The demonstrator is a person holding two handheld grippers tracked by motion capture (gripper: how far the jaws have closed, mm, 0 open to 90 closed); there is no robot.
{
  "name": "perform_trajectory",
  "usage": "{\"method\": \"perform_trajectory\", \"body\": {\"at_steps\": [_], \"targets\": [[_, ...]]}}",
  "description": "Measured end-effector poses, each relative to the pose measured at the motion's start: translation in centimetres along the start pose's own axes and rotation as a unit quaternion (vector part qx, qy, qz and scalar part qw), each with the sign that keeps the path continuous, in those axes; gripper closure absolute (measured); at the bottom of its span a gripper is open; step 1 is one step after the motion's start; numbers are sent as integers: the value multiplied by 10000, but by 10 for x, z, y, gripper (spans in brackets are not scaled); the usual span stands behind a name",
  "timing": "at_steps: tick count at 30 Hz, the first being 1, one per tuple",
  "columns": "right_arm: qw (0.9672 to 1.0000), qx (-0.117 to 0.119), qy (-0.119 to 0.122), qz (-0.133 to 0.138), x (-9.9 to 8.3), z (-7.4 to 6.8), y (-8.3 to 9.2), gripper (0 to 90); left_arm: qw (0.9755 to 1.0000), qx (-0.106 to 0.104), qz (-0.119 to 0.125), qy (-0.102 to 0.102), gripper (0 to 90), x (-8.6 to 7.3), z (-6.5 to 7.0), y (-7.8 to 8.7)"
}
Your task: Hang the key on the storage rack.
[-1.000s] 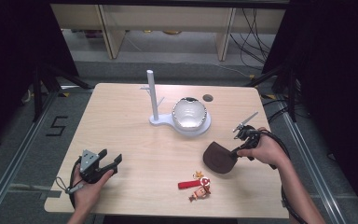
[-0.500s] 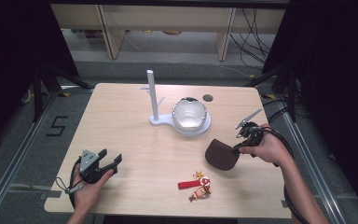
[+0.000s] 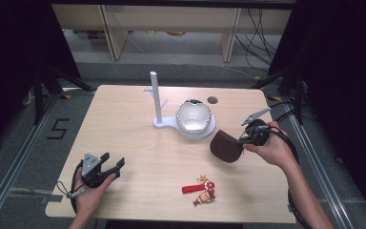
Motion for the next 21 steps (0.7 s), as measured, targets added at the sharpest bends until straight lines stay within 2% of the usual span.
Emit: {"method": "perform_trajectory", "body": {"at_steps": [1, 2, 3, 5, 6, 7, 10, 14, 15, 17, 19, 20, 21], "targets": [[9999, -69, 54, 68, 1, 0, 0, 778, 10000, 0, -2, -2, 316, 0, 0, 0], [9998, -167, -62, 76, 2, -1, 2, 779, 10000, -1, -3, -6, 316, 0, 0, 0], [9995, -190, 122, 204, 3, 1, 1, 779, 10000, 2, -6, -11, 316, 0, 0, 0], [9986, -350, 202, 330, 6, 2, 2, 780, 10000, 3, -10, -20, 316, 0, 0, 0], [9987, -395, 185, 268, 6, 2, 3, 781, 10000, 3, -9, -22, 316, 0, 0, 0], [9974, -506, 321, 407, 8, 4, 3, 782, 10000, 1, -8, -22, 316, 0, 0, 0], [9958, -675, 395, 484, 11, 3, 6, 784, 10000, 3, -7, -12, 316, 0, 0, 0], [9943, -767, 562, 489, 14, 0, 7, 786, 10000, 2, -9, -21, 316, 0, 0, 0], [9943, -793, 500, 503, 15, -1, 8, 786, 10000, 1, -5, -18, 316, 0, 0, 0], [9939, -775, 604, 493, 17, -1, 9, 787, 10000, 29, -32, -1, 316, 0, 0, 1], [9944, -762, 554, 468, 17, -3, 9, 788, 10000, 51, -60, 4, 316, 0, 0, 1], [9926, -834, 688, 549, 19, -1, 10, 788, 10000, 30, -34, -1, 316, 0, 0, 1], [9938, -865, 473, 510, 19, -3, 11, 788, 10000, -2, -3, -18, 316, 0, 0, 0]]}}
Point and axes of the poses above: each handheld gripper's, and its own axes: y roughly backward along the jaws, x roughly out of its top, z roughly to its right, the point moved 5 cm from there along -y, roughly forward along the jaws, and after that the axes turned 7 degrees about -x, right-handed, at the moved point
